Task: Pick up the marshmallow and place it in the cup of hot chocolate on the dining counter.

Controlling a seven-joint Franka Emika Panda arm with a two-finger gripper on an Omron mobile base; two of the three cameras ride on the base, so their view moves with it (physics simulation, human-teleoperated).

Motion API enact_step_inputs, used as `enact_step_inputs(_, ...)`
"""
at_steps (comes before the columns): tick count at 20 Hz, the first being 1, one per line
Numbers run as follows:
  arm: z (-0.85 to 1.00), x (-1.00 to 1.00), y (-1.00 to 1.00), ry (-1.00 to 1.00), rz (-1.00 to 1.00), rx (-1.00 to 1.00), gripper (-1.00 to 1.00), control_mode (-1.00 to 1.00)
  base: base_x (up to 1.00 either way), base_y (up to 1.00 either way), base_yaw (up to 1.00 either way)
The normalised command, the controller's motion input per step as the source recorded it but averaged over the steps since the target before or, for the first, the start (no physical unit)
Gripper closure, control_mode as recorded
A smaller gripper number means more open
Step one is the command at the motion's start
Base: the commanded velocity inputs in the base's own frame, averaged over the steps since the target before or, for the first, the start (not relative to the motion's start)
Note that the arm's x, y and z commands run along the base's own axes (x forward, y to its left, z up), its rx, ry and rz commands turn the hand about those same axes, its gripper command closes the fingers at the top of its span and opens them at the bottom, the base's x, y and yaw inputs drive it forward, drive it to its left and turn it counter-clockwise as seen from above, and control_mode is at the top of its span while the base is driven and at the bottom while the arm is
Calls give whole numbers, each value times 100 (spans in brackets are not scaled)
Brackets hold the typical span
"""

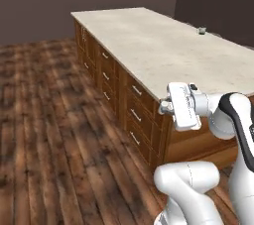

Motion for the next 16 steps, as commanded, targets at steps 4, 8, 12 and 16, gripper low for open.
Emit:
enact_step_inputs(4, 0, 0, 0, 0, 0, 0, 100, 100, 0, -100, 46)
enact_step_inputs(8, 0, 0, 0, 0, 0, 0, 100, 100, -1, -100, 38)
enact_step_inputs(12, 0, 0, 0, 0, 0, 0, 100, 100, -5, -100, 36)
enact_step_inputs(16, 0, 0, 0, 0, 0, 0, 100, 100, -5, -100, 37)
